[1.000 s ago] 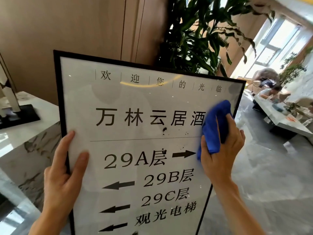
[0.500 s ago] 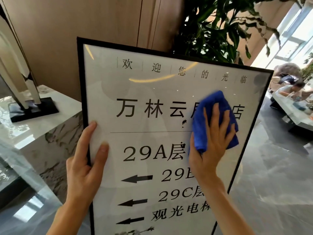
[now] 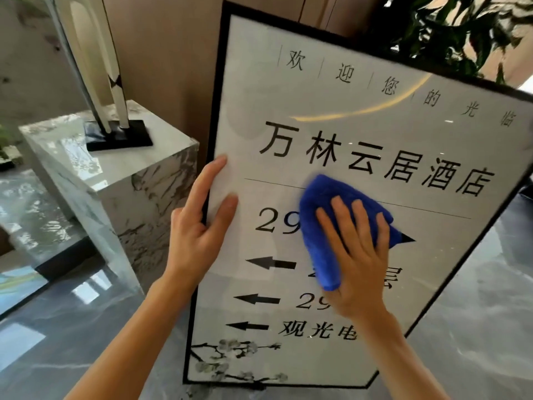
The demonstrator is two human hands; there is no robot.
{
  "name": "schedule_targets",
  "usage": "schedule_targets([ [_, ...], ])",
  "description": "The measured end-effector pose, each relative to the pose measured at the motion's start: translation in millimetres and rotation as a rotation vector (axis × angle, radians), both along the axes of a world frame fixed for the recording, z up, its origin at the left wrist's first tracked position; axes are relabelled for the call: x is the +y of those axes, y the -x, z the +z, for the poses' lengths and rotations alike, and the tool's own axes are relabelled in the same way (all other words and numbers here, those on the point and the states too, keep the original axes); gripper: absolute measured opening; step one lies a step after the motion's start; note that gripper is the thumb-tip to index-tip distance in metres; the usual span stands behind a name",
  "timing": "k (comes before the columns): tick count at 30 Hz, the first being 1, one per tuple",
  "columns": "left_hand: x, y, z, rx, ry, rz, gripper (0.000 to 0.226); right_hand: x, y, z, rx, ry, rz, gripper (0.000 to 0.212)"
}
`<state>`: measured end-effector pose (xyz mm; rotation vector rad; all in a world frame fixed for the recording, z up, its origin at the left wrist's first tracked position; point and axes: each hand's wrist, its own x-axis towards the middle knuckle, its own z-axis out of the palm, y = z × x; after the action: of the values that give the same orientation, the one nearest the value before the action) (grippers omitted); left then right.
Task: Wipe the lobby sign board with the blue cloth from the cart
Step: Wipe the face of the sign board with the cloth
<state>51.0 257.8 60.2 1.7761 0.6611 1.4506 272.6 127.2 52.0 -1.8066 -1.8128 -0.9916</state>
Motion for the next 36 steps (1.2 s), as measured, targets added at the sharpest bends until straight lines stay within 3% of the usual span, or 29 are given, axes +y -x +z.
schedule_targets([
  [7,1.9,-1.5,-1.5,-0.050,0.023,-0.024,0.049,-9.0,-24.6,14.4,0.236,-0.145,-0.022,0.054],
  [12,1.5,-0.8,-1.3,-0.062,0.032,-0.052,0.049,-22.7,-58.7,33.7,0.582,-0.320,-0.025,0.057],
  [16,2.5,-1.1,-1.9,-0.053,0.027,-0.059,0.050,-36.2,-97.7,38.3,0.972,-0.424,-0.149,0.079],
  [18,2.9,-1.3,-2.8,-0.054,0.016,-0.058,0.049,-34.5,-97.8,40.5,1.057,-0.463,-0.156,0.089],
  [20,2.8,-1.3,-4.2,-0.053,0.001,-0.051,0.049,-24.6,-80.3,41.4,0.972,-0.484,-0.125,0.082],
  [22,2.9,-1.2,-5.0,-0.060,0.008,-0.055,0.048,-9.4,-55.7,43.8,0.693,-0.446,-0.130,0.067],
  [25,2.7,-0.5,-3.4,-0.070,0.003,-0.074,0.046,11.4,-23.5,35.9,0.360,-0.312,-0.160,0.072],
  [28,3.7,0.2,-4.0,-0.066,-0.006,-0.078,0.048,20.3,7.5,13.4,0.240,-0.228,-0.139,0.058],
  [36,4.0,0.2,-6.5,-0.072,-0.051,-0.068,0.051,-0.4,76.5,-74.8,-0.185,0.237,0.084,0.094],
])
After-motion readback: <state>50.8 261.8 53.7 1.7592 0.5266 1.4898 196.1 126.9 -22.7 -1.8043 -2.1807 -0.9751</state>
